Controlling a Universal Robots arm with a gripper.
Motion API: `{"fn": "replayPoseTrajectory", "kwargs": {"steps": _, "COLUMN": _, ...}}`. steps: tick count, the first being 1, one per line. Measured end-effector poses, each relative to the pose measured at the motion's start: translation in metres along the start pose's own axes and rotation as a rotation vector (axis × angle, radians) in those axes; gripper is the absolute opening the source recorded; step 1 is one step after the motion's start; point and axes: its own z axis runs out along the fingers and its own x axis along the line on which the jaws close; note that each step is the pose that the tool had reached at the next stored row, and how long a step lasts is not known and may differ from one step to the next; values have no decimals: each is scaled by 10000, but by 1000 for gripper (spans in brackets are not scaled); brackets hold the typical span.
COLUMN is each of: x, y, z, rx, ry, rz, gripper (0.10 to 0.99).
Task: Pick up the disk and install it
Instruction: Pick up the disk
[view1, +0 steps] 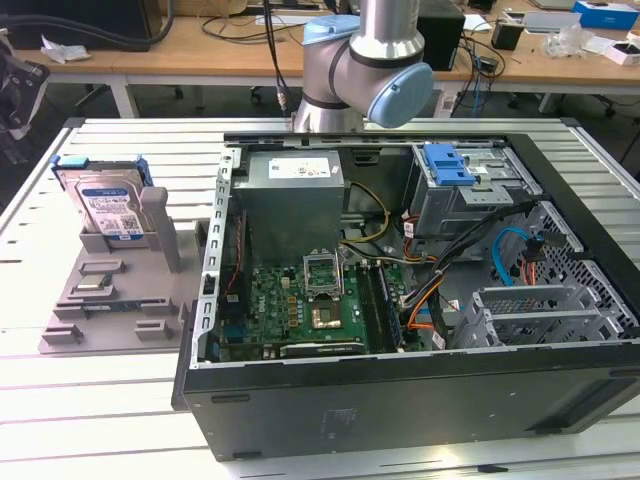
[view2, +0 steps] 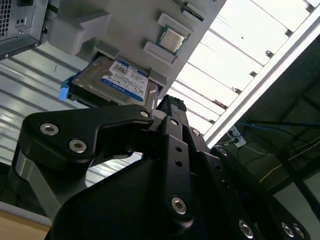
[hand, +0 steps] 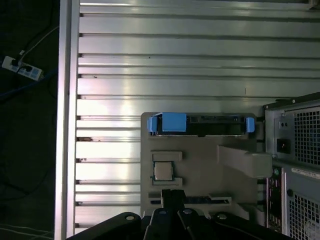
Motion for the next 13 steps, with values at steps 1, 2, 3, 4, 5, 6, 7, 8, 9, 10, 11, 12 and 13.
{"fn": "replayPoseTrajectory", "kwargs": {"steps": 1, "x": 0, "y": 0, "z": 0, "rx": -5, "ry": 8, "rz": -178, "gripper": 106}}
{"fn": "replayPoseTrajectory", "kwargs": {"steps": 2, "x": 0, "y": 0, "z": 0, "rx": -11, "ry": 20, "rz": -464, "gripper": 106}}
{"fn": "replayPoseTrajectory", "kwargs": {"steps": 3, "x": 0, "y": 0, "z": 0, "rx": -16, "ry": 32, "rz": -708, "gripper": 106}}
{"fn": "replayPoseTrajectory", "kwargs": {"steps": 4, "x": 0, "y": 0, "z": 0, "rx": -21, "ry": 39, "rz": -865, "gripper": 106}}
{"fn": "replayPoseTrajectory", "kwargs": {"steps": 5, "x": 0, "y": 0, "z": 0, "rx": -26, "ry": 49, "rz": -1108, "gripper": 106}}
{"fn": "replayPoseTrajectory", "kwargs": {"steps": 6, "x": 0, "y": 0, "z": 0, "rx": -31, "ry": 60, "rz": -1326, "gripper": 106}}
{"fn": "replayPoseTrajectory", "kwargs": {"steps": 7, "x": 0, "y": 0, "z": 0, "rx": -35, "ry": 65, "rz": -1462, "gripper": 106}}
{"fn": "replayPoseTrajectory", "kwargs": {"steps": 8, "x": 0, "y": 0, "z": 0, "rx": -39, "ry": 72, "rz": -1619, "gripper": 106}}
{"fn": "replayPoseTrajectory", "kwargs": {"steps": 9, "x": 0, "y": 0, "z": 0, "rx": -41, "ry": 78, "rz": -1754, "gripper": 106}}
{"fn": "replayPoseTrajectory", "kwargs": {"steps": 10, "x": 0, "y": 0, "z": 0, "rx": -44, "ry": 86, "rz": -1905, "gripper": 106}}
{"fn": "replayPoseTrajectory", "kwargs": {"steps": 11, "x": 0, "y": 0, "z": 0, "rx": -48, "ry": 92, "rz": -2063, "gripper": 106}}
{"fn": "replayPoseTrajectory", "kwargs": {"steps": 12, "x": 0, "y": 0, "z": 0, "rx": -57, "ry": 108, "rz": -2415, "gripper": 106}}
{"fn": "replayPoseTrajectory", "kwargs": {"steps": 13, "x": -1, "y": 0, "z": 0, "rx": -64, "ry": 123, "rz": -2739, "gripper": 106}}
